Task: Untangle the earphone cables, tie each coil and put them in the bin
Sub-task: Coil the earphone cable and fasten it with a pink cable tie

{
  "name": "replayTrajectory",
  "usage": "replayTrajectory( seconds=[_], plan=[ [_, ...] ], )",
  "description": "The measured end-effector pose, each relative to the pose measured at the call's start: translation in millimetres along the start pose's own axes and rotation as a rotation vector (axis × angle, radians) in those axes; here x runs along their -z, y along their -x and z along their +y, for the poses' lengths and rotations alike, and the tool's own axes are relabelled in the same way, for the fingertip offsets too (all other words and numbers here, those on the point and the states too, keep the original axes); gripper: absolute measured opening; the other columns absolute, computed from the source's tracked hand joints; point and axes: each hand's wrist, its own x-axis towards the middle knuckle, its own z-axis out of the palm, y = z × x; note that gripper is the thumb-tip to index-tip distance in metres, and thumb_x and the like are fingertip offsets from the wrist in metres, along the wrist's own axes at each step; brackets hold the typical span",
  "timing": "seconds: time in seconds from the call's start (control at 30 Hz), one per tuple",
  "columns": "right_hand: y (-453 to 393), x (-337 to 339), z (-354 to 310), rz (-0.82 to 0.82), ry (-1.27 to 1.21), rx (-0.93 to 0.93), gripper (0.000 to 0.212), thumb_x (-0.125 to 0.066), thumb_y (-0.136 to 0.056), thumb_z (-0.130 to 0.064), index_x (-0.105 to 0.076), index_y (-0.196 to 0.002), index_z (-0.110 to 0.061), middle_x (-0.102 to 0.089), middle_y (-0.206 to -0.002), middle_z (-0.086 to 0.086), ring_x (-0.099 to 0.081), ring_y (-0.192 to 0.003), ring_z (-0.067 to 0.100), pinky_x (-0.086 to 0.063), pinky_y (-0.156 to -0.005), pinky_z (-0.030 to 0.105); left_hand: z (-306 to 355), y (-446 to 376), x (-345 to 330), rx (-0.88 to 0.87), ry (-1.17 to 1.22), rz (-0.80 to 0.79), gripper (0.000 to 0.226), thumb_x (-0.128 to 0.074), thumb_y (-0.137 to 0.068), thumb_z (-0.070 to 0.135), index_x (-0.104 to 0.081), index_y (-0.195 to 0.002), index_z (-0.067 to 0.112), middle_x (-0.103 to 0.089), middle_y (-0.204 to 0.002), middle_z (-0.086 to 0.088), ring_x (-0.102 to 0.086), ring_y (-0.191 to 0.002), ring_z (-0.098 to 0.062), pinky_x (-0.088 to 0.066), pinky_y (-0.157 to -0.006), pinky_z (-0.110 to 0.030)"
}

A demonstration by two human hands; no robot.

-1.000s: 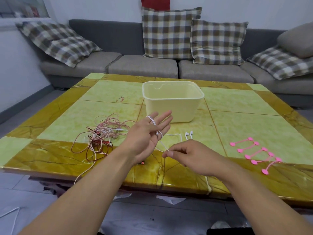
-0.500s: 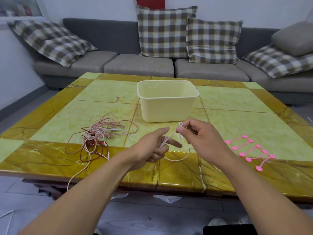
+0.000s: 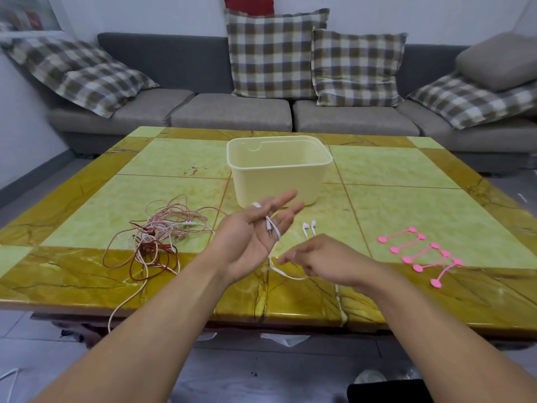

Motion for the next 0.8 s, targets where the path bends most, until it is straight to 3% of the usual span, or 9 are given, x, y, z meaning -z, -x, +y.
replayTrajectory(
  seconds=[0.03, 0.1, 0.2, 0.3, 0.37, 0.47, 0.63, 0.73, 0.8],
  plan=[
    [3, -2, -3, -0.076, 0.063, 0.002, 0.027, -0.053, -0.104, -0.027, -0.08, -0.106, -0.028, -0.042, -0.044, -0.012, -0.035, -0.043, 0.004, -0.031, -0.055, 0.024, 1, -1, 2, -0.051, 0.01, 0.024, 0.04, -0.026, -0.105, -0.005, -0.032, -0.144, -0.002, -0.07, -0.12, -0.021, -0.073, -0.104, -0.033, -0.06, -0.09, -0.035],
    [10, -3, -8, -0.162, 0.137, 0.033, 0.026, -0.054, -0.105, -0.03, -0.077, -0.113, -0.026, -0.044, -0.042, -0.016, -0.042, -0.042, 0.0, -0.033, -0.056, 0.018, 1, -8, 13, -0.129, -0.056, 0.112, 0.058, -0.021, -0.103, -0.013, -0.013, -0.156, 0.006, -0.065, -0.131, -0.023, -0.066, -0.117, -0.038, -0.05, -0.105, -0.043],
    [17, 2, -18, -0.181, 0.172, 0.125, 0.027, -0.051, -0.107, -0.028, -0.074, -0.119, -0.02, -0.048, -0.044, -0.032, -0.052, -0.053, -0.017, -0.034, -0.062, 0.007, -3, -14, 34, -0.217, -0.444, 0.188, 0.065, -0.021, -0.102, -0.015, -0.003, -0.16, 0.009, -0.065, -0.134, -0.012, -0.066, -0.119, -0.025, -0.049, -0.108, -0.038],
    [18, 5, -22, -0.059, 0.167, 0.243, 0.025, -0.054, -0.105, -0.032, -0.078, -0.105, -0.026, -0.057, -0.054, -0.029, -0.053, -0.057, -0.004, -0.038, -0.064, 0.016, -13, -13, 41, -0.268, -0.796, 0.115, 0.048, -0.017, -0.112, 0.006, -0.011, -0.159, 0.011, -0.071, -0.116, -0.003, -0.072, -0.099, -0.008, -0.057, -0.087, -0.021],
    [16, 9, -18, 0.073, 0.117, 0.297, 0.023, -0.057, -0.103, -0.033, -0.077, -0.094, -0.029, -0.049, -0.049, -0.017, -0.04, -0.047, 0.004, -0.031, -0.054, 0.022, -17, -9, 37, -0.17, -0.924, 0.109, 0.047, -0.02, -0.108, -0.002, -0.032, -0.152, 0.007, -0.073, -0.095, -0.003, -0.073, -0.078, -0.013, -0.057, -0.066, -0.023],
    [11, 16, -11, 0.27, -0.049, 0.308, 0.022, -0.058, -0.102, -0.031, -0.074, -0.091, -0.022, -0.044, -0.044, -0.016, -0.033, -0.042, 0.005, -0.024, -0.047, 0.021, -16, -2, 28, -0.007, -1.078, 0.076, 0.05, -0.029, -0.096, -0.002, -0.059, -0.134, 0.01, -0.066, -0.066, -0.009, -0.051, -0.046, -0.019, -0.037, -0.047, -0.027],
    [1, 19, -2, 0.417, -0.149, 0.278, 0.02, -0.063, -0.1, -0.032, -0.073, -0.084, -0.025, -0.058, -0.061, -0.012, -0.043, -0.054, 0.005, -0.035, -0.054, 0.018, -9, 0, 23, 0.312, -0.76, -0.181, 0.063, -0.021, -0.105, 0.035, -0.073, -0.114, 0.001, -0.036, -0.044, -0.006, -0.017, -0.04, -0.015, -0.015, -0.047, -0.03],
    [-3, 16, 3, 0.347, -0.309, 0.225, 0.016, -0.066, -0.098, -0.026, -0.073, -0.086, -0.02, -0.059, -0.066, -0.005, -0.052, -0.058, 0.011, -0.051, -0.063, 0.024, -5, 1, 18, 0.429, -0.607, -0.325, 0.054, -0.033, -0.101, 0.039, -0.074, -0.088, 0.005, -0.031, -0.035, -0.001, -0.008, -0.039, -0.016, -0.012, -0.043, -0.027],
    [-4, 13, 2, 0.256, -0.526, 0.165, 0.013, -0.068, -0.097, -0.023, -0.071, -0.091, -0.012, -0.052, -0.063, 0.001, -0.05, -0.055, 0.015, -0.056, -0.061, 0.03, -4, 2, 17, 0.455, -0.479, -0.362, 0.048, -0.038, -0.099, 0.037, -0.064, -0.069, 0.011, -0.031, -0.032, 0.001, -0.013, -0.034, -0.013, -0.016, -0.039, -0.023]
  ],
)
